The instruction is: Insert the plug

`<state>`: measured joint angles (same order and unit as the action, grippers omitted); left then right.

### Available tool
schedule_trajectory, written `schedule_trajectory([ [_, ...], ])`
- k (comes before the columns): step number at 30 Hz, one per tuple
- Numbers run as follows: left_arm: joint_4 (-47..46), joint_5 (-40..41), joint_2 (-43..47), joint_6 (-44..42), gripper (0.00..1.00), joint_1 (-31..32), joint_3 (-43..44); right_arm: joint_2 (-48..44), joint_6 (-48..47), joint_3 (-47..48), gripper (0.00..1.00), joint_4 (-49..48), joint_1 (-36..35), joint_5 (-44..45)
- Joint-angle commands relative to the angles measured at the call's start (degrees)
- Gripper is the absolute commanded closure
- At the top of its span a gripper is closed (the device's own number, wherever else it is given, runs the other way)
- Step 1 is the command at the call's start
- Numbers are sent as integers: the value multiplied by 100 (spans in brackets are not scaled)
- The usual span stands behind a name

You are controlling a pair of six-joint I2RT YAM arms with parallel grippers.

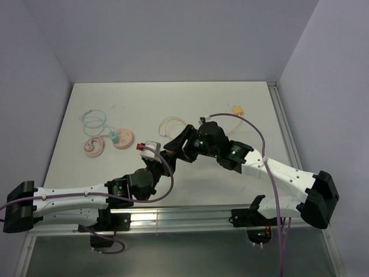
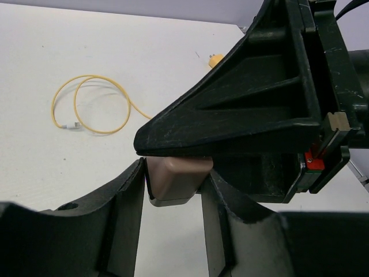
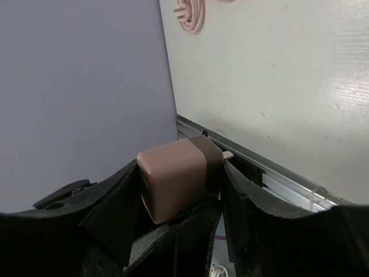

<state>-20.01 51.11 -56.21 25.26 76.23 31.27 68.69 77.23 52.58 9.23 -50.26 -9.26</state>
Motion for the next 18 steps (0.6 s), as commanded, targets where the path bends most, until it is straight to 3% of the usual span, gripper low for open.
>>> schedule_trajectory([
  [1, 102, 329, 48, 155, 100, -2, 196, -110, -208, 341, 99, -237, -107, -146],
  [8, -108, -74, 636, 164, 100, -11, -295, -57, -701, 315, 68, -484, -133, -384],
  [9, -126, -153, 707, 120, 100, -37, -331, -66, -709, 297, 67, -510, -133, -393],
  [13, 40, -269, 988, 172, 100, -64, -393, -101, -876, 279, 47, -607, -142, -402],
  [16, 409, -409, 1129, 330, 100, -160, -306, -136, -1042, 332, 44, -476, -142, -323],
  [17, 480, -461, 1182, 383, 100, -195, -279, -145, -1087, 367, 36, -432, -142, -305],
  [18, 559, -627, 1243, 479, 100, -283, -270, -154, -1140, 376, 36, -414, -142, -279],
])
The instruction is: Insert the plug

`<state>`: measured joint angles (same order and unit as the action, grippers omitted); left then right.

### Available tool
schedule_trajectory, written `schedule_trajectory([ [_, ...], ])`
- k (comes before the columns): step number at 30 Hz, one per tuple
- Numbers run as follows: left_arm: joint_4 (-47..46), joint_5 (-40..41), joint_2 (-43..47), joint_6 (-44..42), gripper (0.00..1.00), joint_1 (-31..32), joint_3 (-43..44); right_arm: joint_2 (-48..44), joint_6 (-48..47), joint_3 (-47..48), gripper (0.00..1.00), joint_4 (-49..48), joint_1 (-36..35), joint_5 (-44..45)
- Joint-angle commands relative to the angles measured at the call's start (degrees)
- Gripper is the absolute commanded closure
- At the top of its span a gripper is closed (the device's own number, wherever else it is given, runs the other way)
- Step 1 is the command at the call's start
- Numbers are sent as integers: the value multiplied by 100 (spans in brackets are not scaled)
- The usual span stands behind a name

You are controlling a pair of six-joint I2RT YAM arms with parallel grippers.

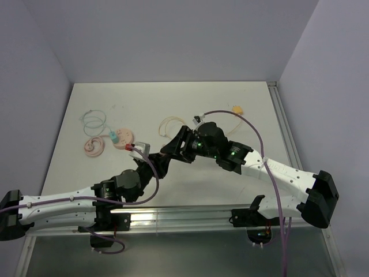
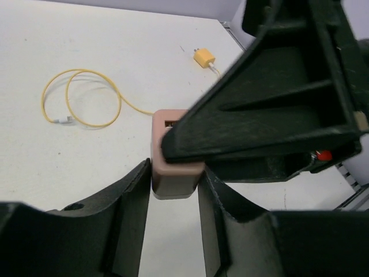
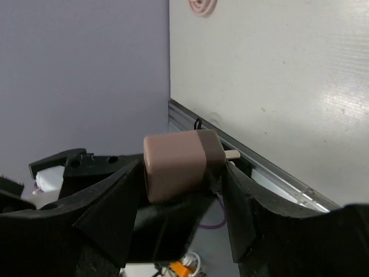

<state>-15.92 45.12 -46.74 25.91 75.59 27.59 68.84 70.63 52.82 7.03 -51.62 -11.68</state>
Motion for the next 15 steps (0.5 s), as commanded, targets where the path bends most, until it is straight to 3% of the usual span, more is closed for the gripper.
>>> schedule_trajectory([
  [1, 281, -143, 428, 493, 100, -264, 97, -195, -593, 369, 36, -71, -6, -1],
  [2, 344, -275, 481, 537, 100, -325, 97, -204, -638, 387, 34, 0, 2, 52],
  [3, 405, -476, 551, 642, 100, -456, 97, -256, -673, 396, 15, 61, 2, 165],
  [9, 871, -970, 991, 889, 100, -809, 62, -318, -1234, 440, 14, 307, 2, 166],
  [15, 1091, -1751, 1377, 872, 100, -941, -26, -90, -2358, 1019, 17, 1370, 2, 508],
])
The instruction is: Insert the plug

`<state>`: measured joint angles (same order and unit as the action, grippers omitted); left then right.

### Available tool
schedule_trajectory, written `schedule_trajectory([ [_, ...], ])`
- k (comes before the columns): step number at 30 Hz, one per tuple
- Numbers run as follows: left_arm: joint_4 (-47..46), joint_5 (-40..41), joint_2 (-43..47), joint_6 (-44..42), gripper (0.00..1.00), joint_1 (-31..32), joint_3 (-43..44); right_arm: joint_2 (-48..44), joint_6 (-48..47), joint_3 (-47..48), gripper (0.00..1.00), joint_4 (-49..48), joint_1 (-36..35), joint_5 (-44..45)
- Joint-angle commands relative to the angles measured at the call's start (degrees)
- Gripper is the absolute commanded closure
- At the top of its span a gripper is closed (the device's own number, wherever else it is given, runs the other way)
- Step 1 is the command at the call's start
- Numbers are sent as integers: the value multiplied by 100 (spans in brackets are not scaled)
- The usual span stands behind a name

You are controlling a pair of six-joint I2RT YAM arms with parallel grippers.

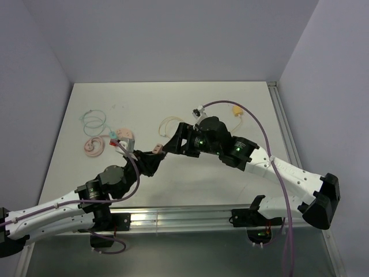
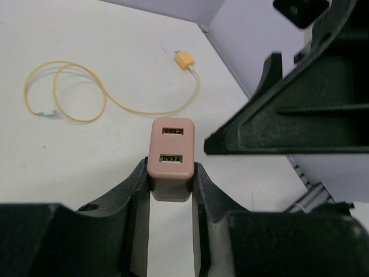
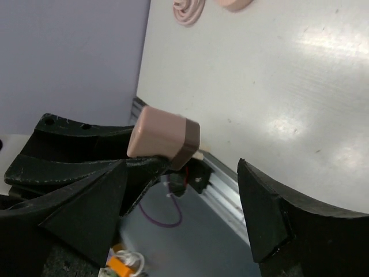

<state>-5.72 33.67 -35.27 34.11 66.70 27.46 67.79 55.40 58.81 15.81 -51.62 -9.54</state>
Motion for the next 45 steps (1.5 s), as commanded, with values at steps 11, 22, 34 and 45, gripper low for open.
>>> schedule_trajectory([
  [11, 1019, -2118, 240, -834, 100, -60, 637, -600, -2121, 1027, 12, 2240, -6, 646],
  [22, 1687, -2803, -858, -1477, 100, -60, 1884, -416, -1936, 1483, 24, 2610, 2, -127],
  [34, 1977, -3235, -1289, -2039, 100, -60, 2272, -179, -2112, 1783, 27, 3085, -15, -619],
  [45, 2092, -3464, -1667, -2286, 100, -51, 2553, 173, -2015, 1959, 28, 3112, -147, -751],
])
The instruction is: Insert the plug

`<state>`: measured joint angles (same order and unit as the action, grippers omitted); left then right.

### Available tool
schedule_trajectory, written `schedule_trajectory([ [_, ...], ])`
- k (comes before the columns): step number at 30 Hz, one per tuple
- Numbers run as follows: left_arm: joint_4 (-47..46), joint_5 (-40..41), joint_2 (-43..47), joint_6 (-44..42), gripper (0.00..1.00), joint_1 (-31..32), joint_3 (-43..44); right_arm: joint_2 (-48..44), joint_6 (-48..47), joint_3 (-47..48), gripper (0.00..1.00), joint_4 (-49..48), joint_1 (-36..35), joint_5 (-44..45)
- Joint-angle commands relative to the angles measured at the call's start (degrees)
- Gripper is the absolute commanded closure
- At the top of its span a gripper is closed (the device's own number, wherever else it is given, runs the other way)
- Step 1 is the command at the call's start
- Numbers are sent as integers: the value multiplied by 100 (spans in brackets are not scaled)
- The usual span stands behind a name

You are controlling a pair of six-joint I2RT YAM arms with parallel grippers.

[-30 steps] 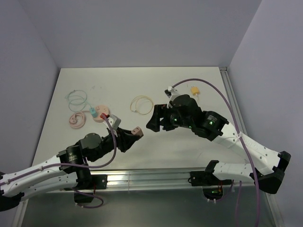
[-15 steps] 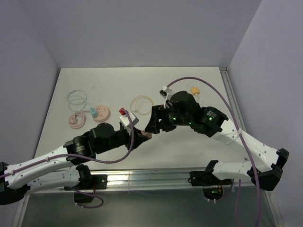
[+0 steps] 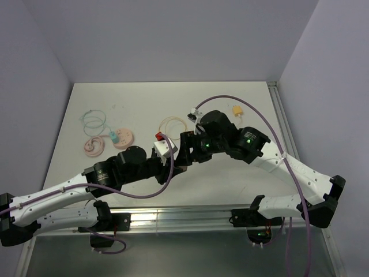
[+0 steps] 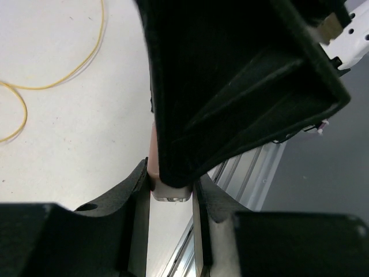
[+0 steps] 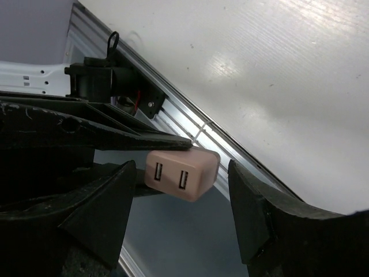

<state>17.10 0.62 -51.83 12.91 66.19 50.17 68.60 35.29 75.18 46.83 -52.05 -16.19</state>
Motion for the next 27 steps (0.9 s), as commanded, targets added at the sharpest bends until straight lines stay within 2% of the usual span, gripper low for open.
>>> schedule_trajectory([
  [1, -181, -133, -11, -166, 100, -1, 300, 145, 4, 340, 29, 2, -173, -69],
  [8, 3, -89, -99, -236, 100, 8, 432, 373, 31, 331, 32, 142, -358, 133],
  [12, 188, 359, -169, -227, 100, 16, 493, 374, 40, 200, 34, 195, -385, 151],
  [18, -23, 526, 15, -192, 100, 34, 274, 338, 101, -125, 40, 20, -393, 212],
  [22, -137, 553, 191, -157, 100, 34, 168, 312, 250, -345, 50, -314, -393, 203],
  [24, -146, 588, 288, -157, 100, 34, 133, 312, 356, -425, 62, -481, -393, 230],
  [25, -155, 614, 314, -131, 100, 34, 124, 321, 399, -442, 74, -516, -393, 273],
  [27, -181, 641, 437, -122, 100, 34, 54, 312, 444, -513, 81, -640, -393, 309],
])
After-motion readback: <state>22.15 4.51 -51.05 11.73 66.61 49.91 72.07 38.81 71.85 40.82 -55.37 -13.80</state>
